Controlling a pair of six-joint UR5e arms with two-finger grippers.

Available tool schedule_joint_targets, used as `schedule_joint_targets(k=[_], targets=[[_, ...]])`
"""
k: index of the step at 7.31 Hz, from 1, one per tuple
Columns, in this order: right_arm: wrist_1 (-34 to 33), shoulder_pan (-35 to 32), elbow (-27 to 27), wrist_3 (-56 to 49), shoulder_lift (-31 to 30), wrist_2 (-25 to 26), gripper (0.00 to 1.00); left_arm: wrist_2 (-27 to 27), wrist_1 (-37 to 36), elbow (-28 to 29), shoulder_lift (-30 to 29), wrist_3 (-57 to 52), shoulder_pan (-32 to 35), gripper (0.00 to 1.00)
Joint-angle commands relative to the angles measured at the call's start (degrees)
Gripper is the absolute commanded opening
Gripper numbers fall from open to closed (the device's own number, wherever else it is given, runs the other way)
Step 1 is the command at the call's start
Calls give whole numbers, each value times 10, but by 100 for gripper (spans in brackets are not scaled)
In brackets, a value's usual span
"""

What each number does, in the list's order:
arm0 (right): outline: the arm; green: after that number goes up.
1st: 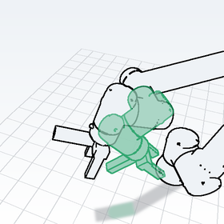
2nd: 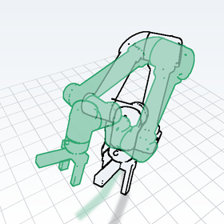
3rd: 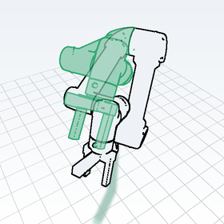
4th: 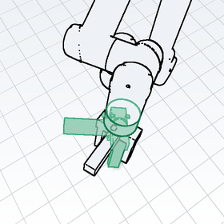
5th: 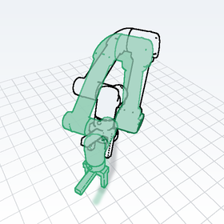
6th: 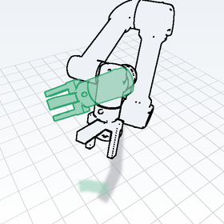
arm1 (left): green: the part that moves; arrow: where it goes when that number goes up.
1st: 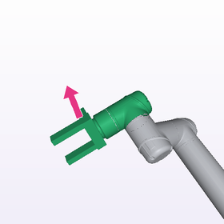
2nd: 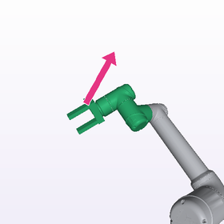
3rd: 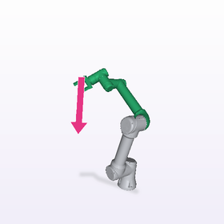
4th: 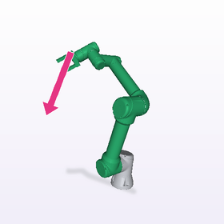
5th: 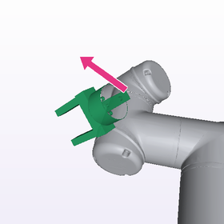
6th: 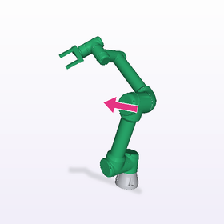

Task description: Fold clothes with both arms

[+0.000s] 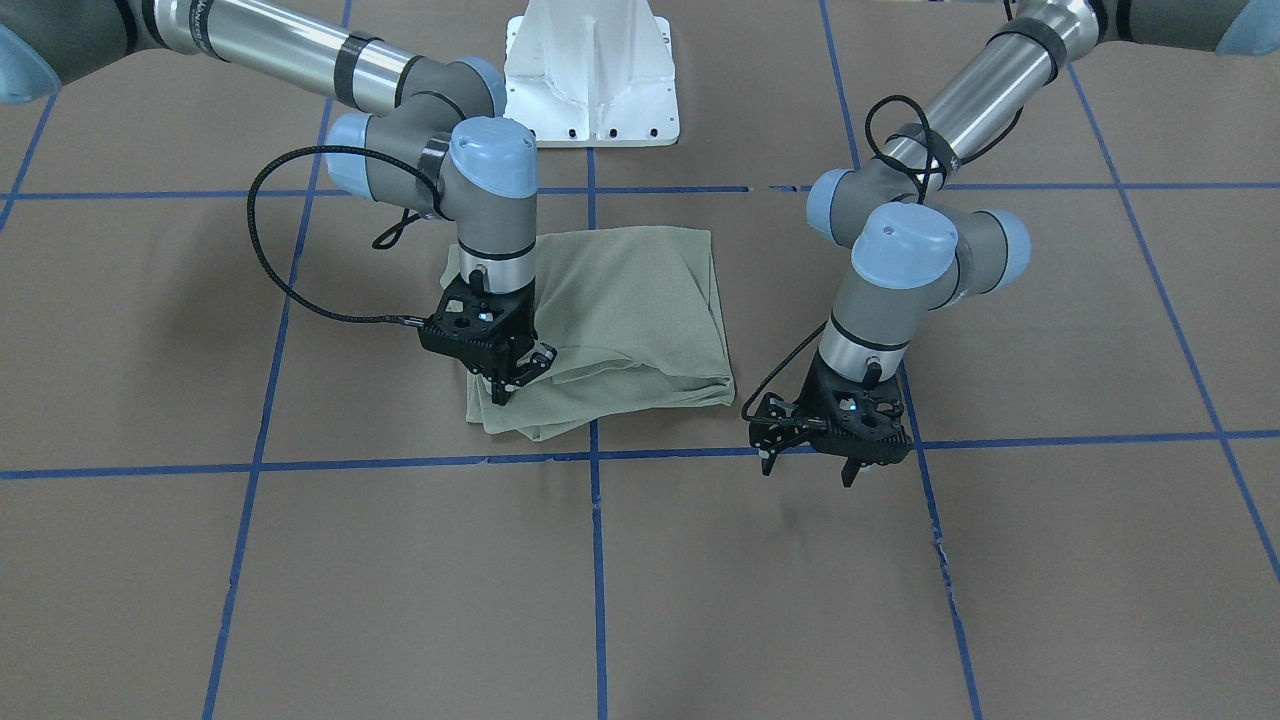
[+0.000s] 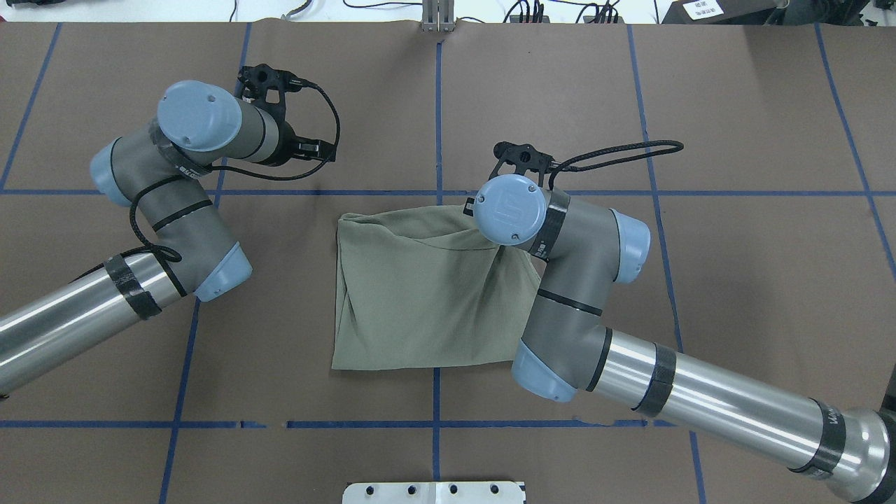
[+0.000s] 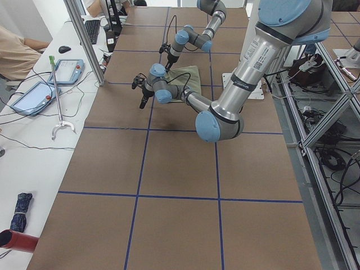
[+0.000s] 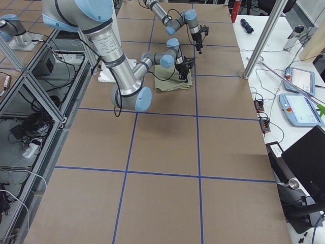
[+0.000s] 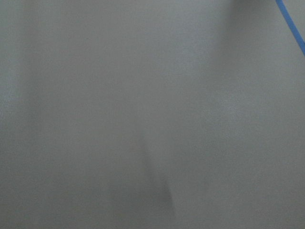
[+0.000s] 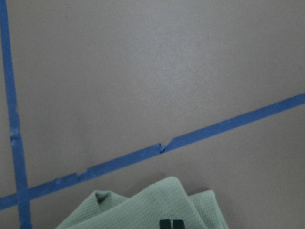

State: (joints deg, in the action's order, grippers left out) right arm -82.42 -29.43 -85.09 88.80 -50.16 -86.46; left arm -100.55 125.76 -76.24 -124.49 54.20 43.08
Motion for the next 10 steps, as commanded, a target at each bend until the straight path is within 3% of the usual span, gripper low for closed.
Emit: schedule_joint_targets(k=[1, 2, 3, 5, 7, 8, 9, 10], targets=[[-1, -18, 18, -5, 1, 3, 0, 0, 5, -1, 3, 0, 0, 100], [1, -18, 21, -6, 3, 12, 0, 0, 5, -1, 3, 0, 0, 100], [2, -15, 27, -53, 10, 24, 99, -1, 5, -1, 3, 0, 0, 100], [2, -33, 27, -104, 16, 8, 100, -7, 2, -15, 3, 0, 0, 100], [-1, -102, 27, -228, 8, -127, 100, -53, -22, -93, 62, -26, 9, 100], [-6, -145, 22, -287, -3, -177, 100, -58, -75, -143, 78, -87, 28, 100], [-29, -186, 14, -361, -22, -225, 100, -69, -134, -203, 110, -153, 54, 100], [-73, -230, -23, -458, -59, -241, 100, -111, -167, -252, 151, -225, 100, 100]])
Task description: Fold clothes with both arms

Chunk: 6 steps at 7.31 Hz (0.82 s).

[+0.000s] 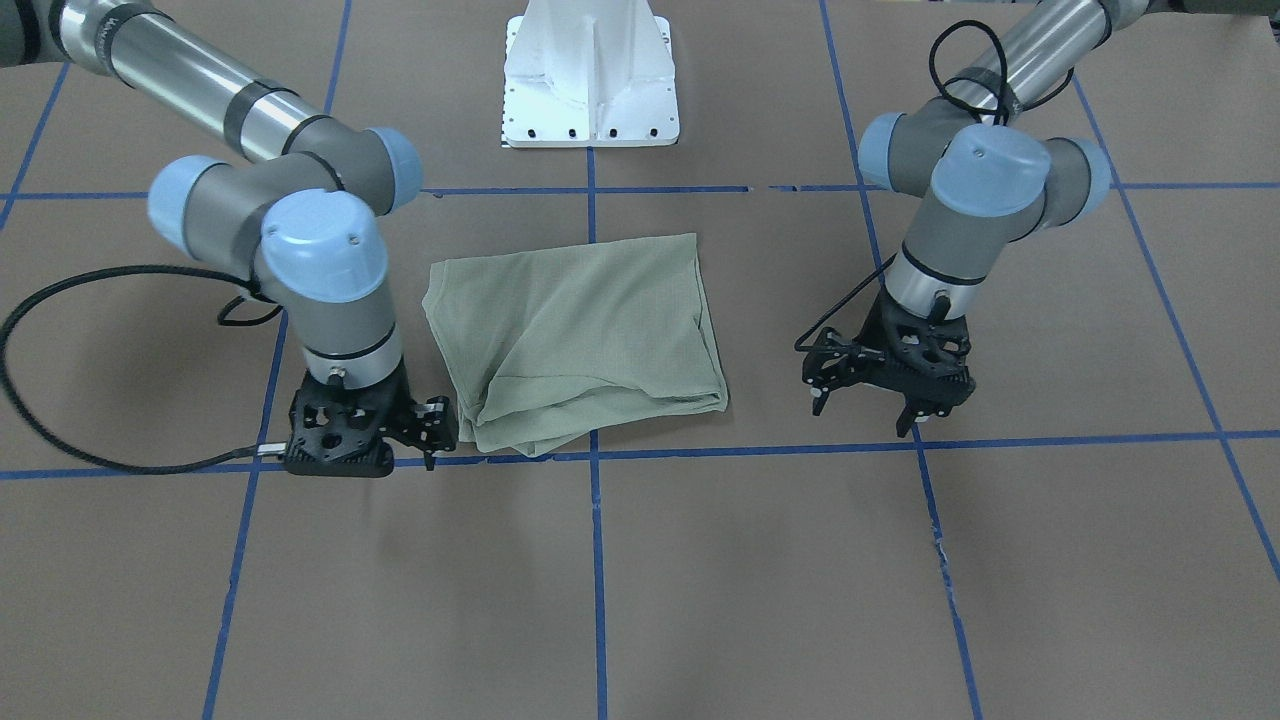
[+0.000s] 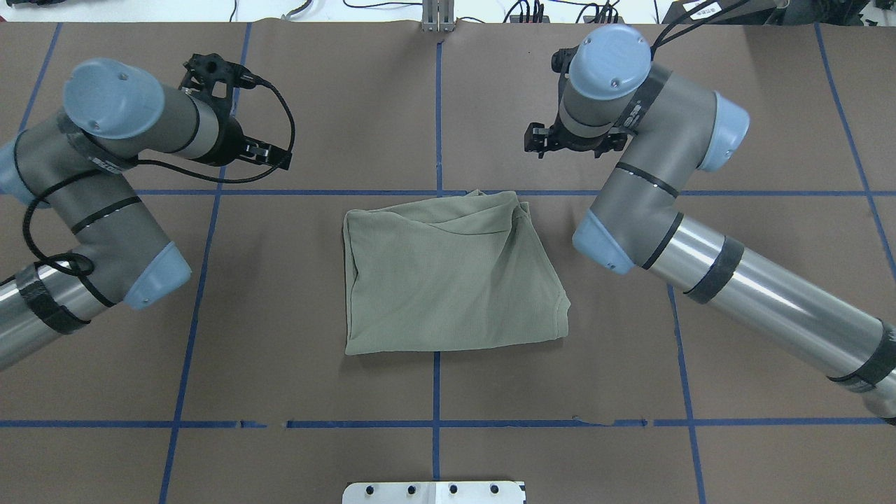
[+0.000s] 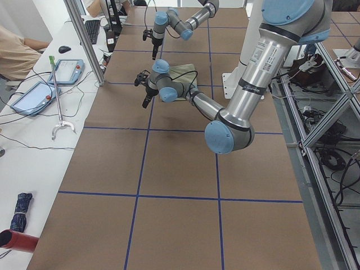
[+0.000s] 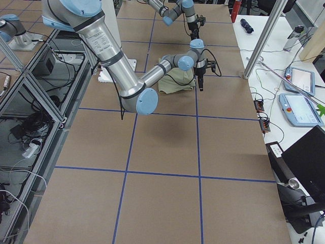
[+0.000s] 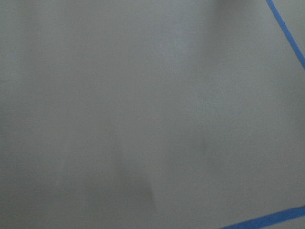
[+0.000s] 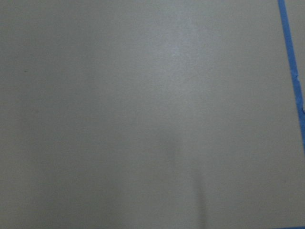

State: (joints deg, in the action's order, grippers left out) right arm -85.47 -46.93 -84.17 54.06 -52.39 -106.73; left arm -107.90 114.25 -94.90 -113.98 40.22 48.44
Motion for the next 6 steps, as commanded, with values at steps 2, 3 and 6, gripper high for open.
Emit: schedule_joint_targets(k=[2, 3, 6], targets=[[-141, -174, -100, -341, -104, -105, 100, -67, -69, -115, 141, -264, 143, 100], [-161, -238, -105, -445, -134, -141, 100, -104, -87, -113, 168, -384, 220, 100], [-146, -374, -106, -563, -284, -219, 100, -205, -273, -100, 177, -575, 404, 100]])
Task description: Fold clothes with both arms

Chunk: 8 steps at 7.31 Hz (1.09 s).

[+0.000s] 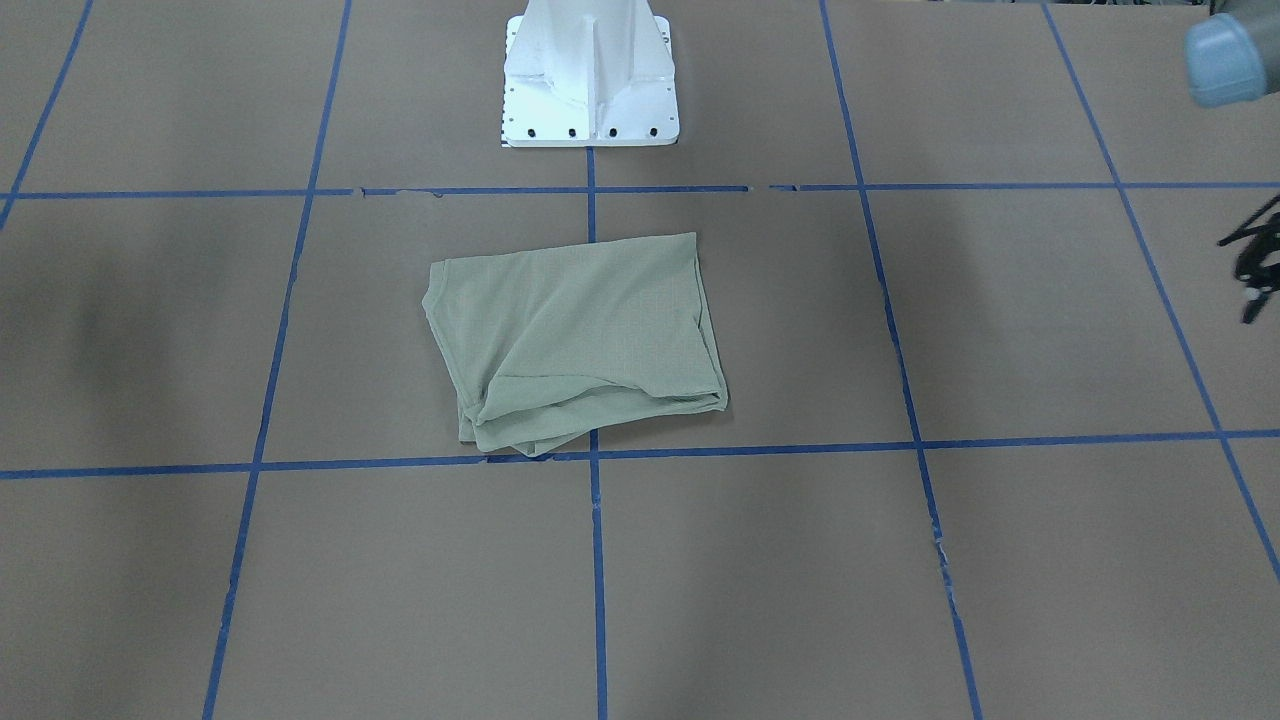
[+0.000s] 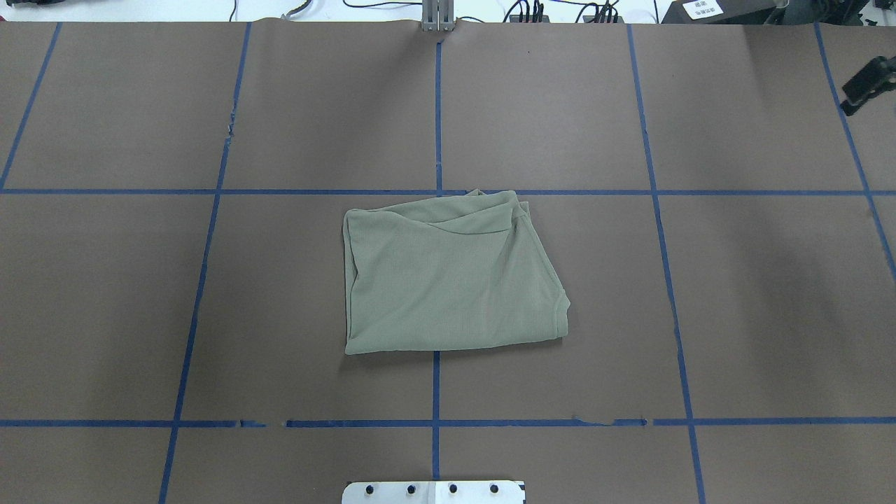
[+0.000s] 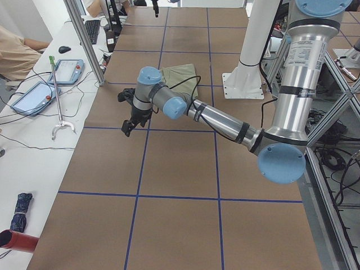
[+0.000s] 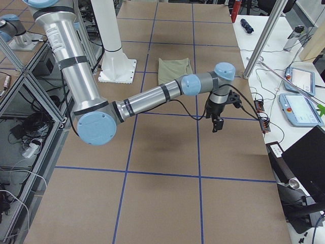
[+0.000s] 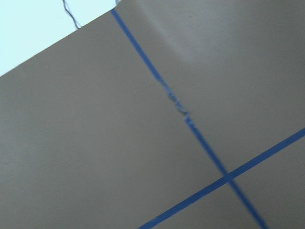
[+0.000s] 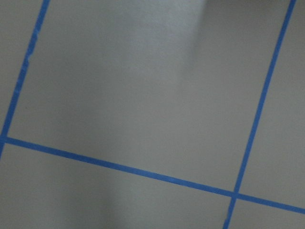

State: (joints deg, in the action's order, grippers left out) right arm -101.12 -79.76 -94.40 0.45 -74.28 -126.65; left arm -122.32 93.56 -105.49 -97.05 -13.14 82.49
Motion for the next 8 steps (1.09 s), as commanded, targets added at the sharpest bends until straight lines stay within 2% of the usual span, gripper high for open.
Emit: schedule_joint_targets(k=[1, 2, 3, 4, 6, 8], targets=[[26, -61, -3, -23, -120, -20, 100, -97, -62, 17, 60, -39, 65, 100], [52, -79, -3, -25, -148, -18, 100, -99, -56, 61, 64, -43, 66, 100], [54, -94, -4, -20, -181, -37, 100, -98, -55, 76, 63, -39, 71, 100], [67, -107, -20, -21, -191, -44, 100, -99, -103, 91, 50, -38, 70, 100], [69, -106, -31, -23, -204, -46, 100, -99, -116, 66, 84, -43, 76, 100], [70, -104, -32, -28, -204, -44, 100, -97, -127, 71, 84, -39, 75, 100]])
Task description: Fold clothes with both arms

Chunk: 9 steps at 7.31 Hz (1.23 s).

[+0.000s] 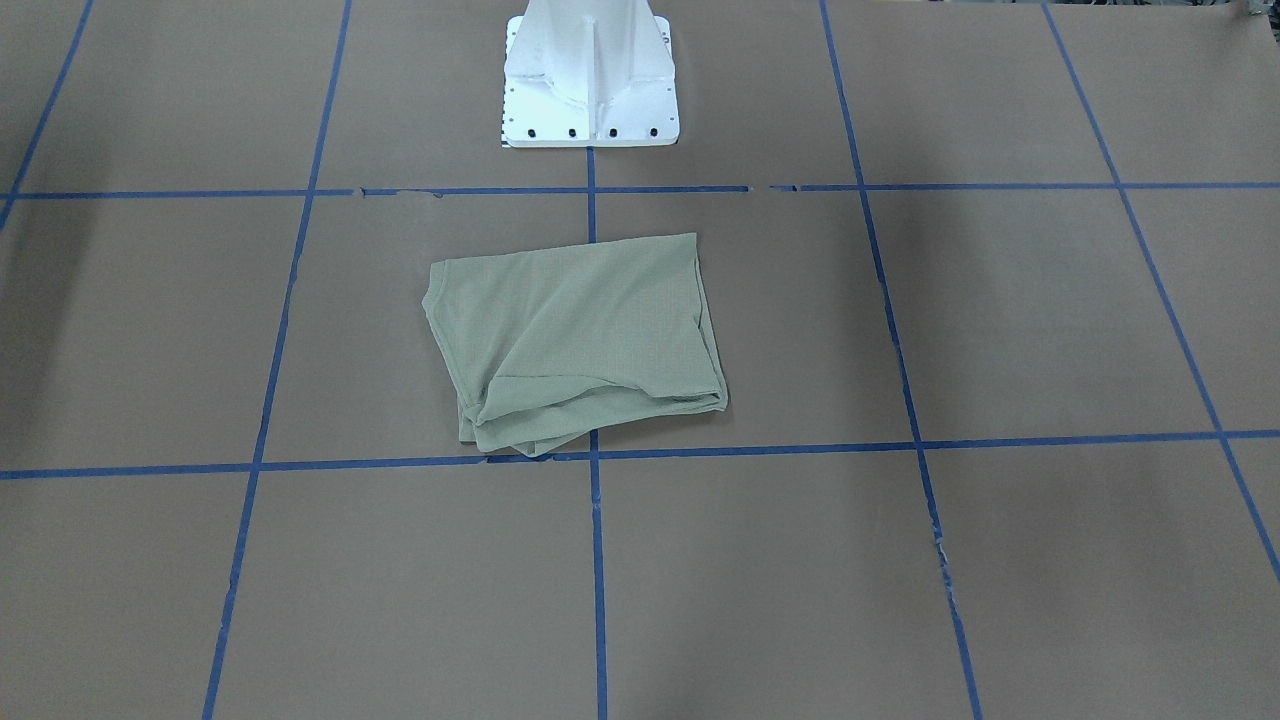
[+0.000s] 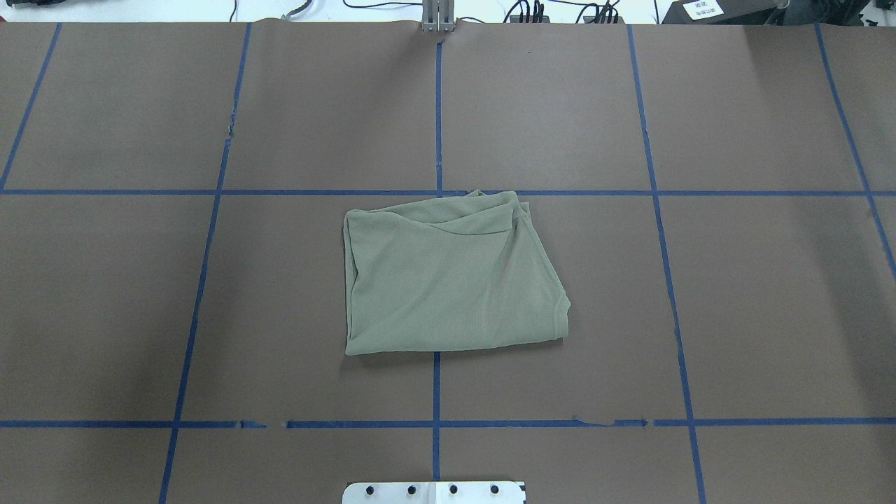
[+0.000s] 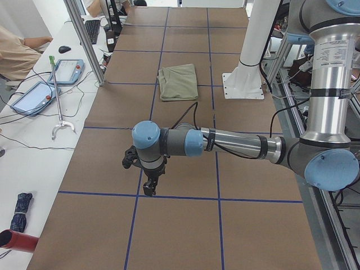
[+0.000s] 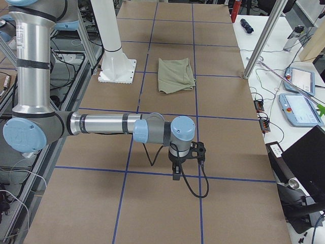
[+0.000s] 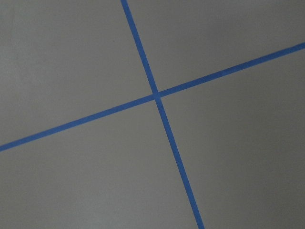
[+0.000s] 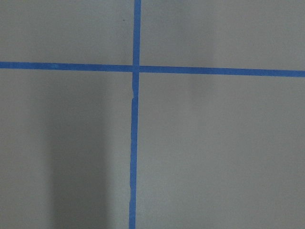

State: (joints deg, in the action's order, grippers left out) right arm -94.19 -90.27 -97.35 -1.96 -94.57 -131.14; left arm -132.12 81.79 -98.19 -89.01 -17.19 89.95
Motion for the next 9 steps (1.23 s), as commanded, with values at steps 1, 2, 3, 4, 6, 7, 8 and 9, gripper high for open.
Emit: schedule_joint_targets(k=[1, 2, 3, 4, 6, 7, 8, 9], targets=[[0, 6, -2, -4, -1, 0, 100, 4, -8, -9, 6, 0, 1, 100], [0, 6, -3, -3, -1, -1, 100, 3, -7, -8, 5, 0, 0, 100], [0, 6, -5, -3, -1, 0, 100, -1, -1, -9, -3, -3, 0, 100], [1, 6, -6, -3, -1, 0, 100, 1, 8, -11, -2, -2, -4, 100], [1, 7, -6, -3, 0, 1, 100, 3, 9, -10, -3, -2, -4, 100], [1, 7, -6, -2, 0, 1, 100, 4, 9, -11, -2, -3, -3, 100], [1, 7, -6, -3, 0, 1, 100, 4, 9, -11, -1, -3, -4, 100], [1, 9, -7, -3, 1, 1, 100, 4, 8, -9, 2, -2, -3, 100]])
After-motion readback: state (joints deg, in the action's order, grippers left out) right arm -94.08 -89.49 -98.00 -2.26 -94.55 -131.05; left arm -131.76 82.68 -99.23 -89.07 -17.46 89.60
